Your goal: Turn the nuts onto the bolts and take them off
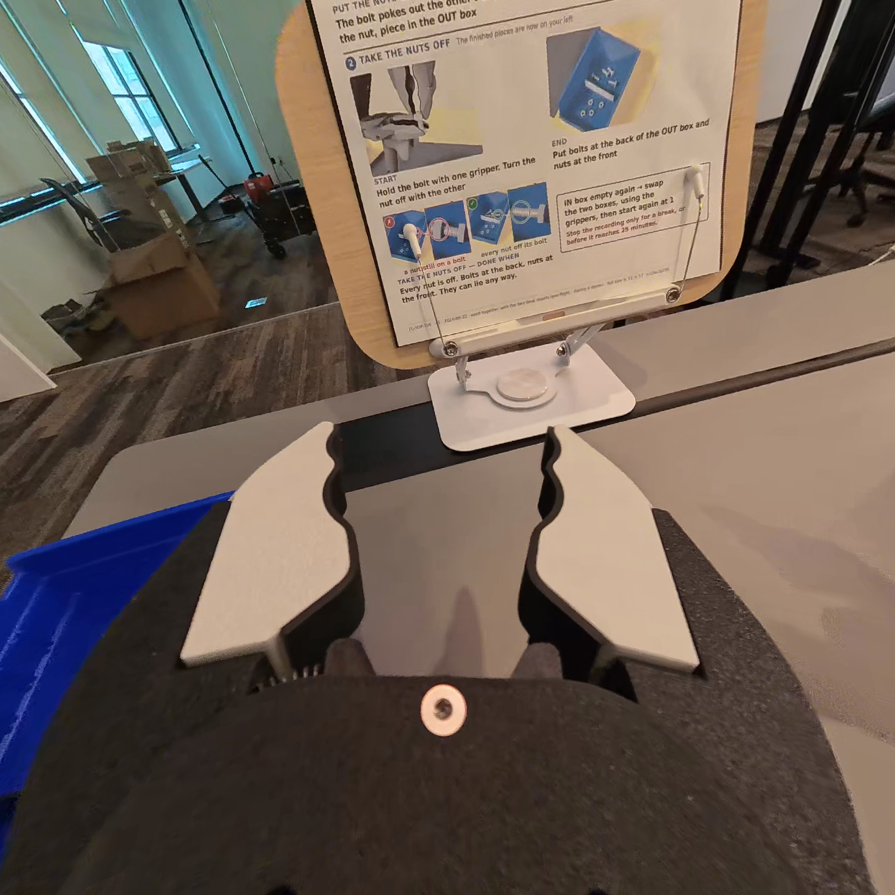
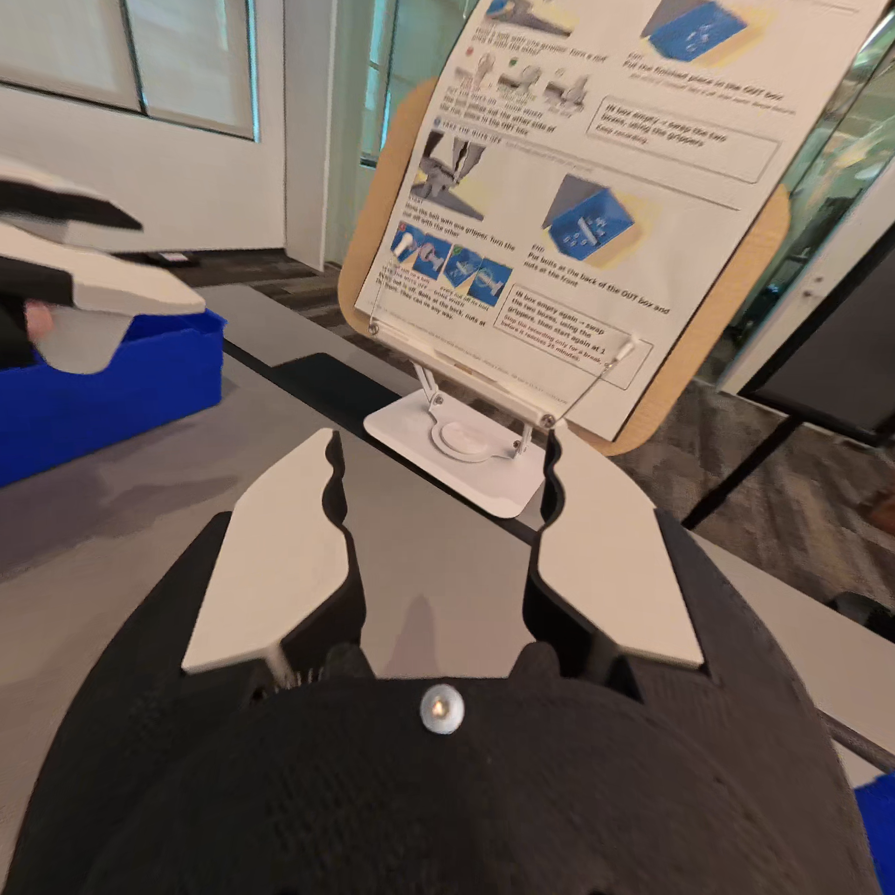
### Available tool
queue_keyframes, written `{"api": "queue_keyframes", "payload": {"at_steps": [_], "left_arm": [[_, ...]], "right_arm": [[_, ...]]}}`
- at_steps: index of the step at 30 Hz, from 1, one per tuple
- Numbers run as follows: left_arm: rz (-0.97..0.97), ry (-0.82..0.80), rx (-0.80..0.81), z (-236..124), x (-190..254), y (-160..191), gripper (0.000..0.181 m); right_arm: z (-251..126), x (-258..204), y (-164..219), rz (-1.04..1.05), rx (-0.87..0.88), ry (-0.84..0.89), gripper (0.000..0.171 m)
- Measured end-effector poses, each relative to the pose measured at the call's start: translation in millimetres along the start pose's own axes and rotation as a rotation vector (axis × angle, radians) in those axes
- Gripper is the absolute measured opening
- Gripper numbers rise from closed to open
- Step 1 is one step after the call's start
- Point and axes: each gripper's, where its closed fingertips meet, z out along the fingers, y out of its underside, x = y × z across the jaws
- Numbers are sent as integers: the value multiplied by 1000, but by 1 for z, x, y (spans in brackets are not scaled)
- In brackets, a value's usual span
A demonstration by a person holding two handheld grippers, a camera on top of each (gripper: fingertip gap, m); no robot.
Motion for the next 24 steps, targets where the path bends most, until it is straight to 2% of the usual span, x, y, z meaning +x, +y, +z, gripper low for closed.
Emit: {"api": "queue_keyframes", "payload": {"at_steps": [5, 24], "left_arm": [[15, -23, -7, 5, 3, 5, 81], [9, 3, 2, 5, 17, 6, 84]], "right_arm": [[22, -24, 26, -56, -88, 45, 87], [18, 26, 45, 49, -175, 187, 88]]}}
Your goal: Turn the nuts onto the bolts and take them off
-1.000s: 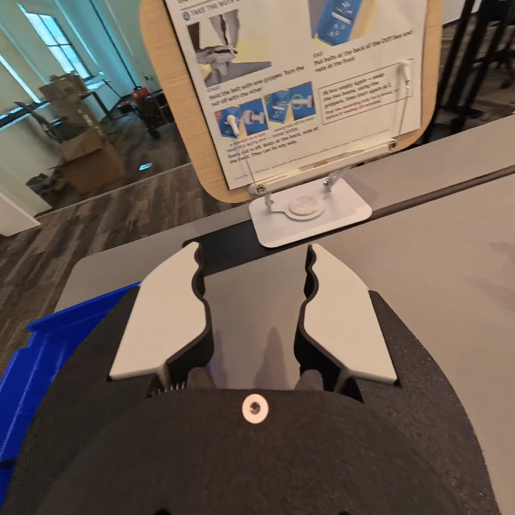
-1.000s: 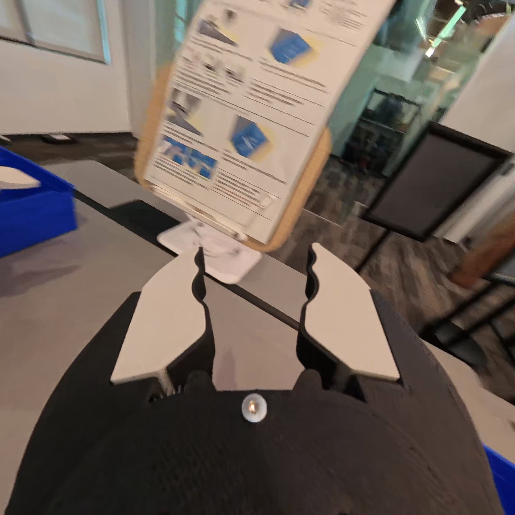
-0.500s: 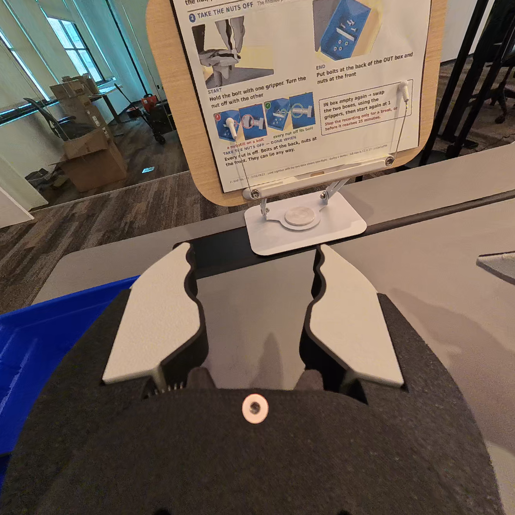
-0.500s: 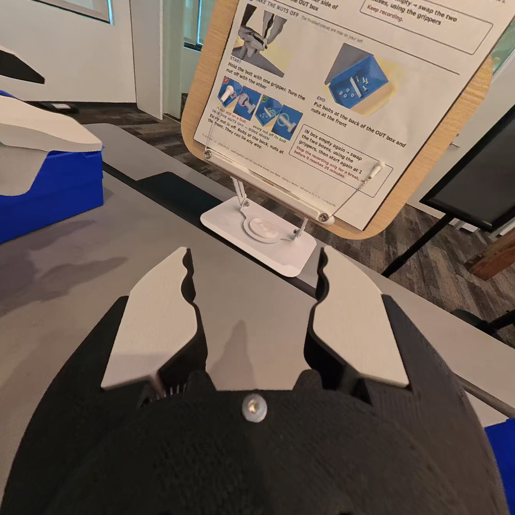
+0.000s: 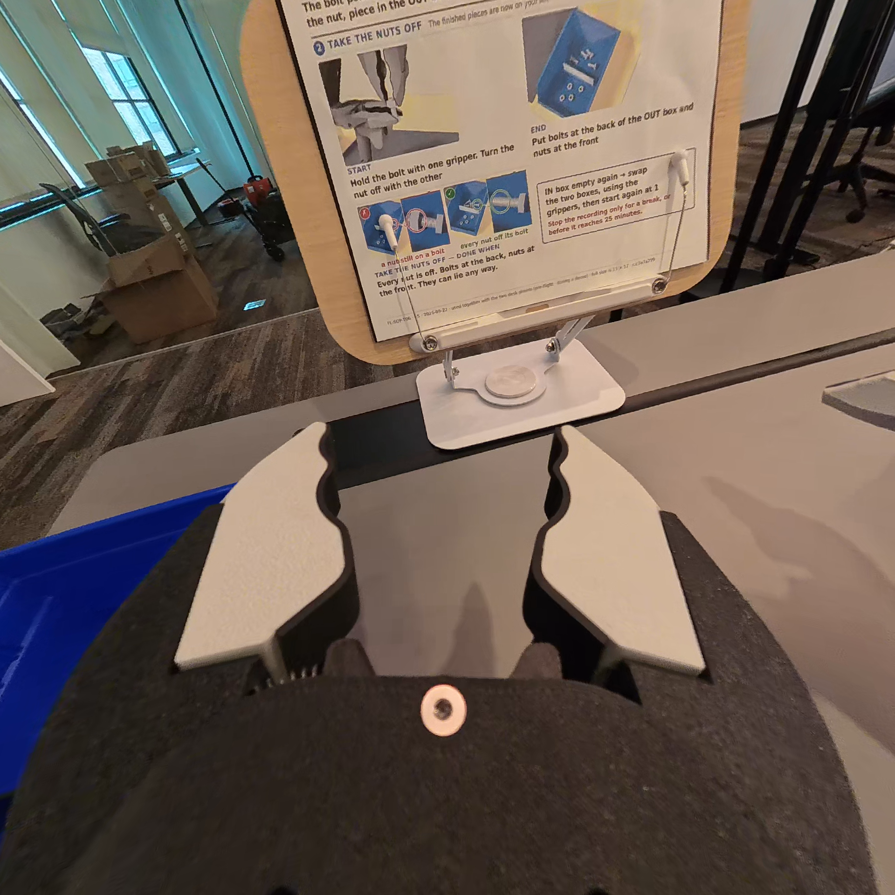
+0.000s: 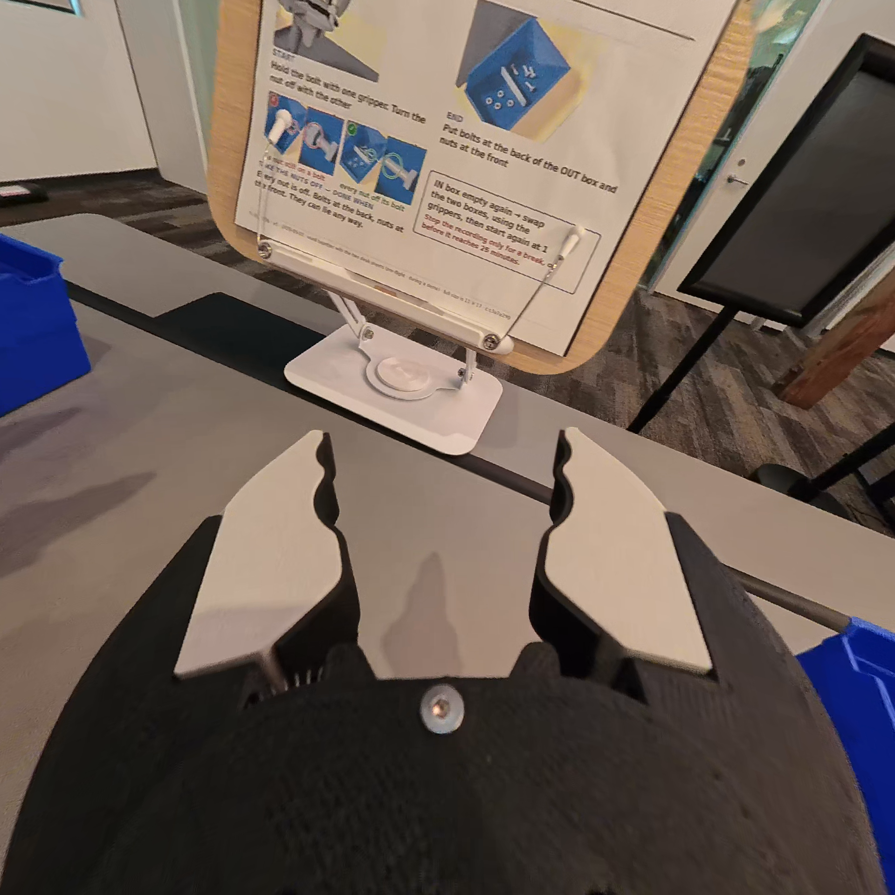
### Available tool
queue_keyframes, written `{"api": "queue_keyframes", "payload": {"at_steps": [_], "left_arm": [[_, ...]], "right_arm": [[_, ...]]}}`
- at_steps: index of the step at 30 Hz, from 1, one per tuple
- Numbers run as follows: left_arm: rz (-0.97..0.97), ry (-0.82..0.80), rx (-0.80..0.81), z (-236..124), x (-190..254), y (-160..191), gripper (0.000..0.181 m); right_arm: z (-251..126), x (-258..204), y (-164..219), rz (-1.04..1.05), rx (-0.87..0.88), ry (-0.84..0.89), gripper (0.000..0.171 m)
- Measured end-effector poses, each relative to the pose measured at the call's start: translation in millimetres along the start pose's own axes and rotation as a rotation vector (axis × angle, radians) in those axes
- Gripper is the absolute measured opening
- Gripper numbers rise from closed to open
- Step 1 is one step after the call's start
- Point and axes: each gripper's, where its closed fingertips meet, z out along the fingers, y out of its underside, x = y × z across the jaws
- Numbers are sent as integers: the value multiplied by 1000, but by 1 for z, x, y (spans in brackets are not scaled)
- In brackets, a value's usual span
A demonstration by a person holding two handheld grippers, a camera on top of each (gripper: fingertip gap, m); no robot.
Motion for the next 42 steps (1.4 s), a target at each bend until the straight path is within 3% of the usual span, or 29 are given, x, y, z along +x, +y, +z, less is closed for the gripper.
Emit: {"api": "queue_keyframes", "payload": {"at_steps": [9, 16, 22, 25, 29, 33, 37, 42], "left_arm": [[31, 18, 34, -38, -6, -32, 86], [78, 3, -93, -91, -65, -27, 84], [-56, 34, -301, -142, -137, 19, 69], [-81, 52, -446, -157, -159, 62, 64], [10, 201, -792, -165, -159, 138, 49], [1, 388, -985, -154, -140, 178, 32], [247, 547, -1092, -143, -135, 204, 36], [458, 695, -1070, -138, -138, 212, 31]], "right_arm": [[-4, 34, 2, 71, -2, 52, 87], [-5, 33, 5, 80, -12, 16, 87], [-2, 24, 6, 56, -24, -25, 87], [1, 20, 10, 53, -48, -57, 87], [3, 19, 16, 85, -68, -98, 84], [6, 23, 21, 91, -90, -116, 84], [9, 21, 24, 99, -98, -142, 84], [18, 8, 39, 67, -143, -189, 84]]}}
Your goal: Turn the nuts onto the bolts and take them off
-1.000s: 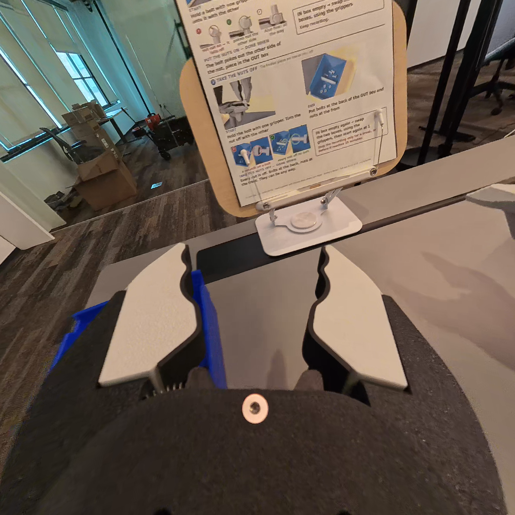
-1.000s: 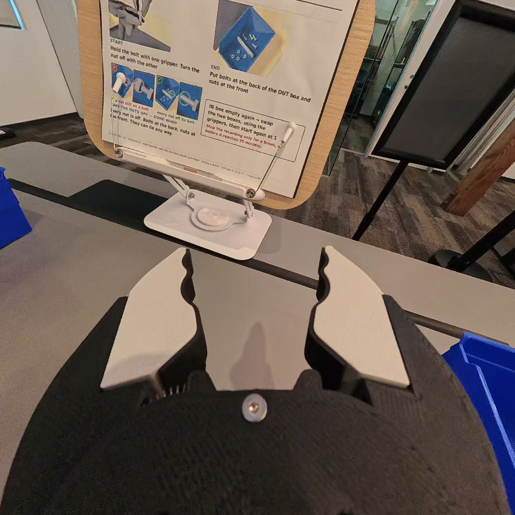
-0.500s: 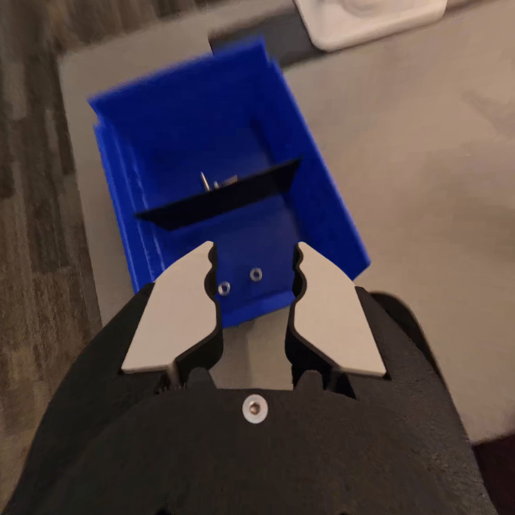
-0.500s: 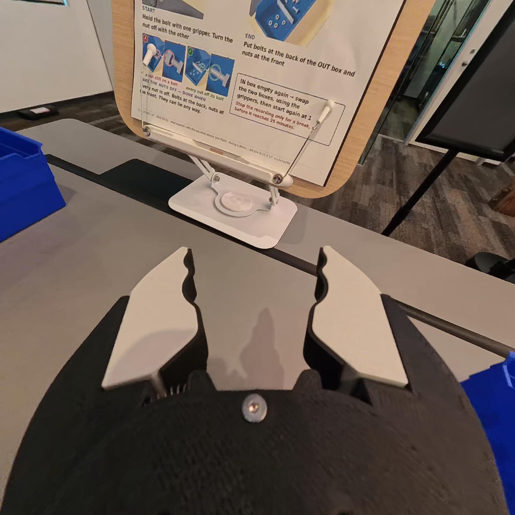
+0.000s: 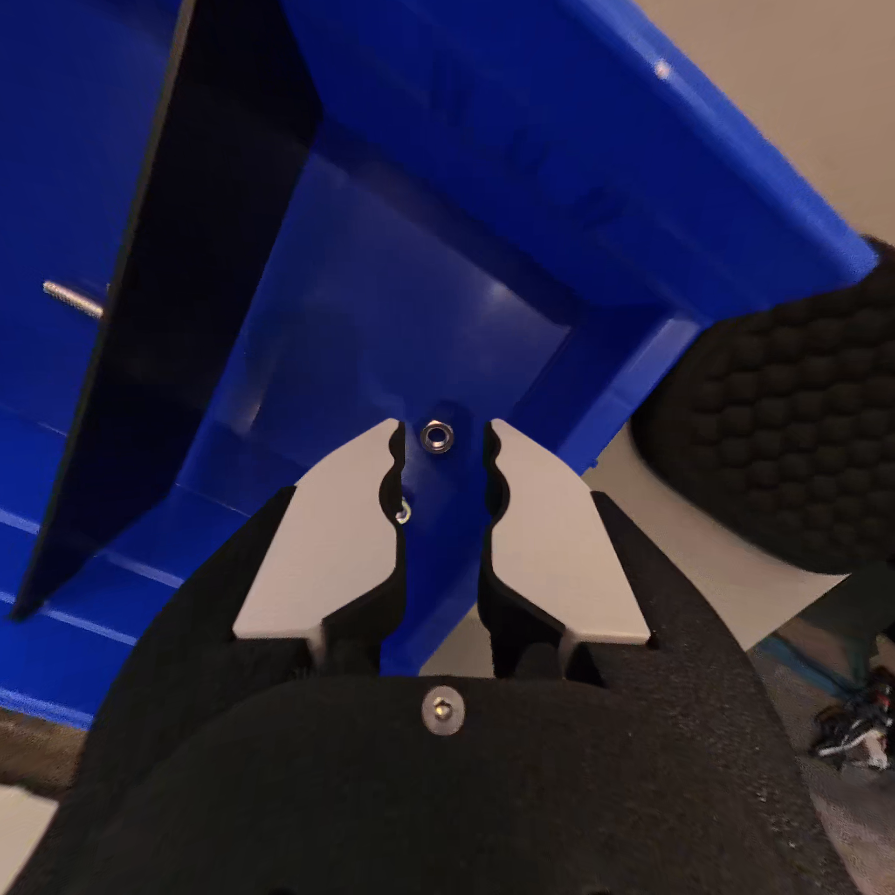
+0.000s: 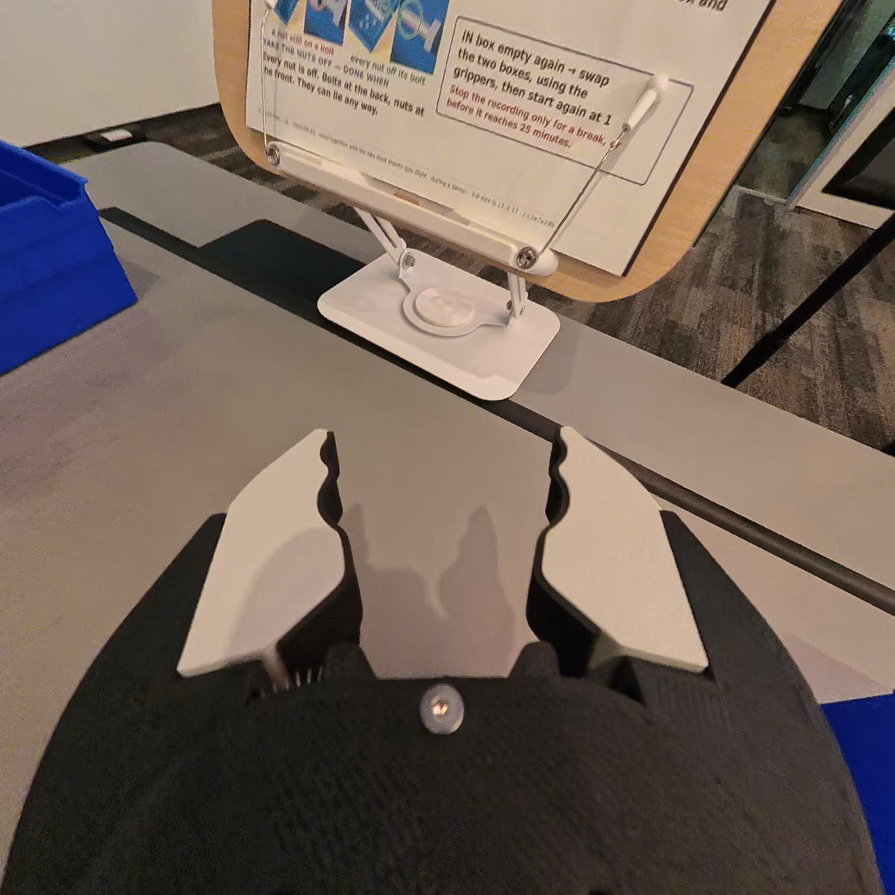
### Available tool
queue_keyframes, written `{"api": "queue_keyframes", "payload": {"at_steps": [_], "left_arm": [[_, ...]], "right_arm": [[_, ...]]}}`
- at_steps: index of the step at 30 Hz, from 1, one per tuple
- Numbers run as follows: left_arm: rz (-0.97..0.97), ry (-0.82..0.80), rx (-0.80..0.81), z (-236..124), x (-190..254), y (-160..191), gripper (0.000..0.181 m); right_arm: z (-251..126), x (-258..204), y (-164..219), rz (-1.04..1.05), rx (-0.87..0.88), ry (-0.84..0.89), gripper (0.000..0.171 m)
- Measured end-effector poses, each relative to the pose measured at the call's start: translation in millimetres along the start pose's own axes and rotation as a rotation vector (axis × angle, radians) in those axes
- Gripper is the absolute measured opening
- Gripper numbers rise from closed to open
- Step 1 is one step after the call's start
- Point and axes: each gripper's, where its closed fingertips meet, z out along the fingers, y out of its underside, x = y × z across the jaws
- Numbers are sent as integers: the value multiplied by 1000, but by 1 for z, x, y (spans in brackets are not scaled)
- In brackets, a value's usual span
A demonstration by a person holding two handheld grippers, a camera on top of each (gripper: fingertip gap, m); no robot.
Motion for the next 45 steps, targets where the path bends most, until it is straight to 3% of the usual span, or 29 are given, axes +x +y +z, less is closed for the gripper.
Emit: {"api": "queue_keyframes", "payload": {"at_steps": [6, 21, 28, 30, 35, 40, 42, 45], "left_arm": [[16, 30, -172, 20, -6, 22, 41], [54, 16, -226, 31, -13, 23, 38], [80, -16, -273, 34, -16, 28, 30], [81, -11, -260, 34, -16, 28, 18], [63, -117, -132, 19, -30, 18, 18], [-13, -197, 193, -49, -28, -38, 17], [-48, -144, 378, -78, -8, -78, 18], [-55, 97, 614, -108, 51, -140, 17]], "right_arm": [[3, 0, 2, -1, -5, -21, 84], [4, 6, 0, -2, 2, -38, 85], [1, 10, -4, 5, 16, -39, 85], [0, 11, -5, 11, 22, -42, 84], [-3, 10, -11, 8, 49, -60, 84], [-22, -28, -45, -78, 235, -230, 77], [-44, -71, -61, -174, 355, -415, 75], [-89, -140, -69, -362, 504, -688, 70]]}}
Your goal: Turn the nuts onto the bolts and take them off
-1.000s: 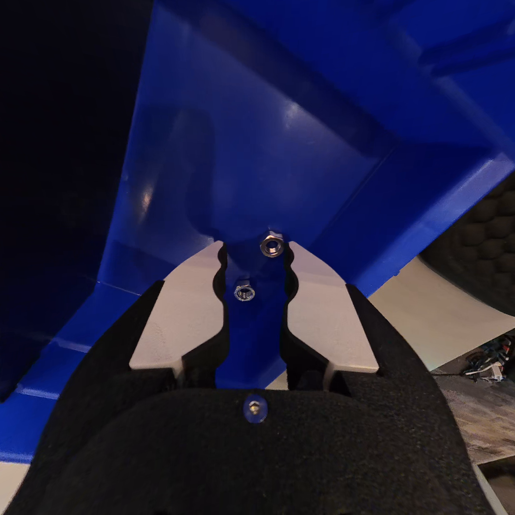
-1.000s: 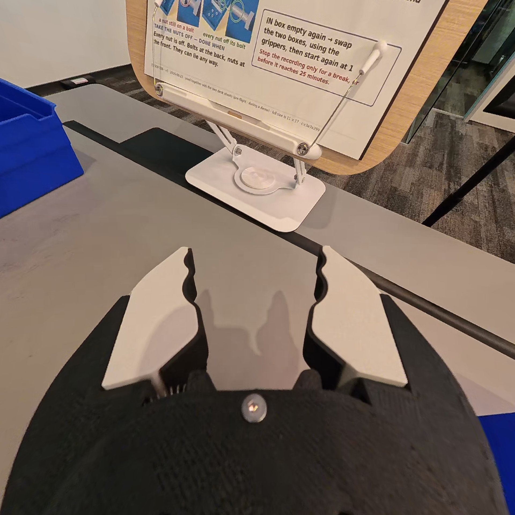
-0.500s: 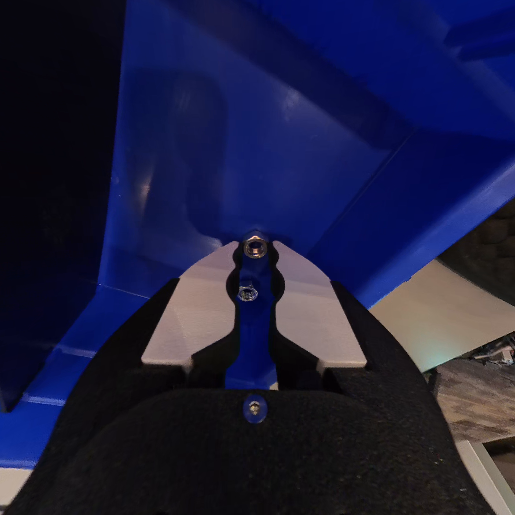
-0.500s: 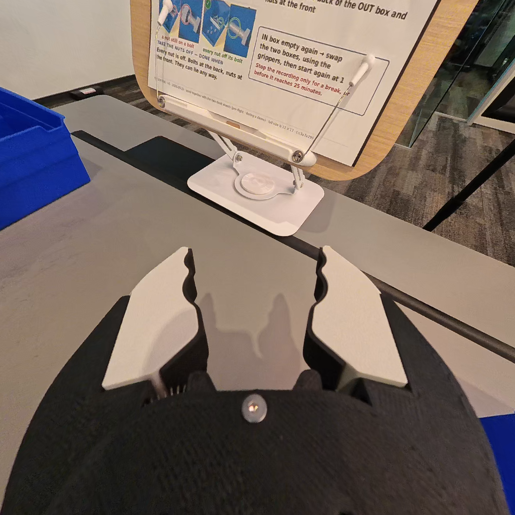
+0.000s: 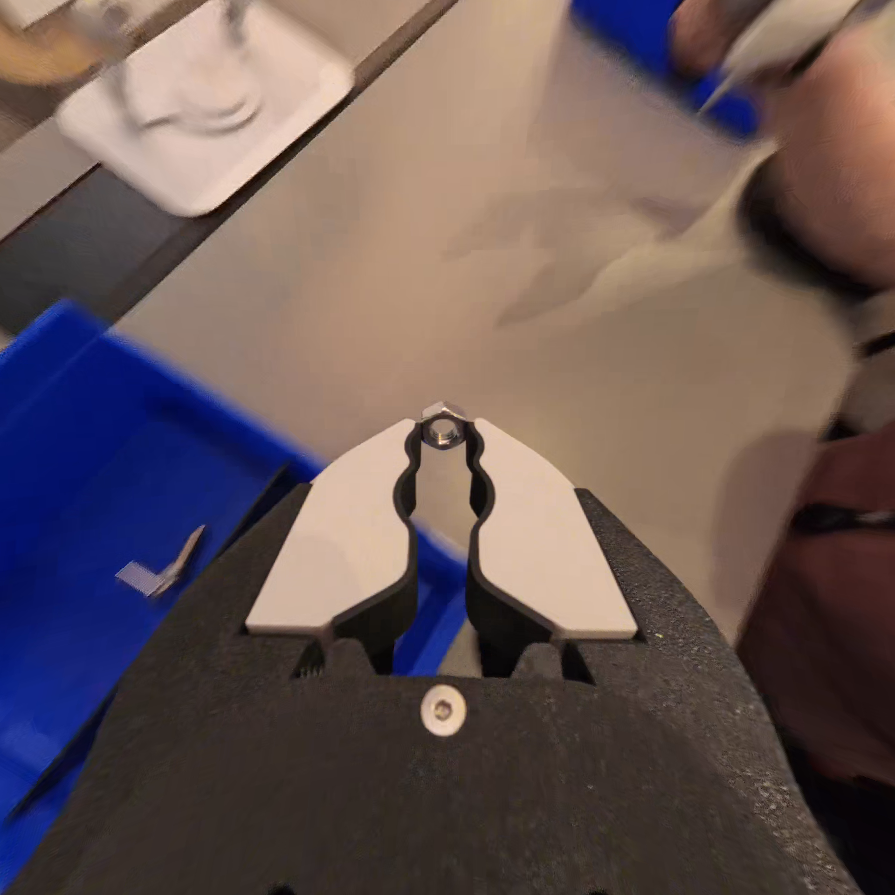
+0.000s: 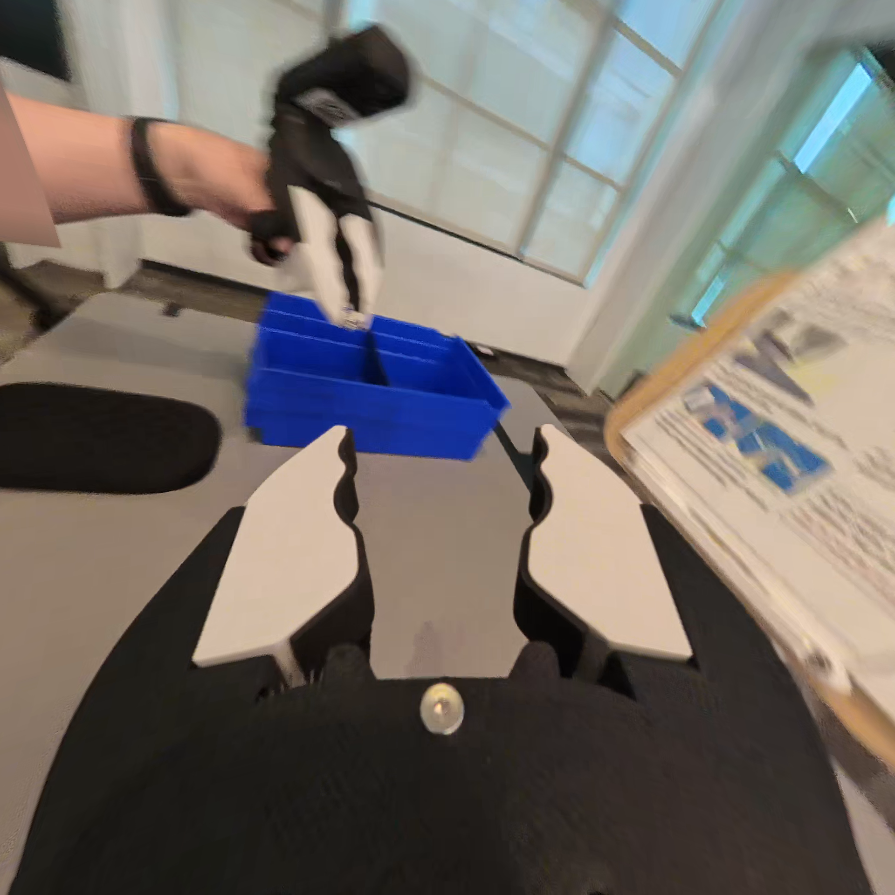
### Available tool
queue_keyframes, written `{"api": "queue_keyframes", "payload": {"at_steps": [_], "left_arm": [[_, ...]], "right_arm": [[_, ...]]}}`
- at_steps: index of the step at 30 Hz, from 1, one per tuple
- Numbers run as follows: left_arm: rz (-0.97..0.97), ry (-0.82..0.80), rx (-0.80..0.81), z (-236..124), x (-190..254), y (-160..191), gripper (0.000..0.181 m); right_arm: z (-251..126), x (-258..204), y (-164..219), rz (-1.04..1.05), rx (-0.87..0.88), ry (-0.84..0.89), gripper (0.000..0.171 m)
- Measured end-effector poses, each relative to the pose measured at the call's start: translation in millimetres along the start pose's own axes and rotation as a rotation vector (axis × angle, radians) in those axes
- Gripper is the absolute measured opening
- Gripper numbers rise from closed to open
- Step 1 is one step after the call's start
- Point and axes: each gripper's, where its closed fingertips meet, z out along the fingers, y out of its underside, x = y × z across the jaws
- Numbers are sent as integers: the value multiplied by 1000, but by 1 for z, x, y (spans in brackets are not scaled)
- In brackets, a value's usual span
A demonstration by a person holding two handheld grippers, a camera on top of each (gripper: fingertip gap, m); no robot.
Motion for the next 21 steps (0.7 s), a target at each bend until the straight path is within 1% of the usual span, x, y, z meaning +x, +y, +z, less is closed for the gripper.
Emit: {"api": "queue_keyframes", "payload": {"at_steps": [2, 4, 7, 9, 13, 16, 21], "left_arm": [[-14, 128, 69, 14, 37, -27, 17], [-35, 247, 112, 28, 67, -46, 17], [-94, 441, 161, 41, 105, -68, 17], [-124, 531, 168, 47, 123, -77, 17], [-155, 629, 183, 53, 144, -89, 17], [-234, 708, 192, 52, 152, -96, 17], [-293, 732, 166, 58, 155, -95, 17]], "right_arm": [[4, -32, -17, -120, 48, -82, 62], [4, -51, -30, -210, 90, -111, 54], [1, -65, -40, -282, 117, -129, 49], [2, -68, -39, -303, 109, -136, 49], [2, -76, -36, -378, 107, -150, 42], [5, -80, -31, -485, 74, -122, 38], [6, -80, -34, -633, 88, -22, 34]]}}
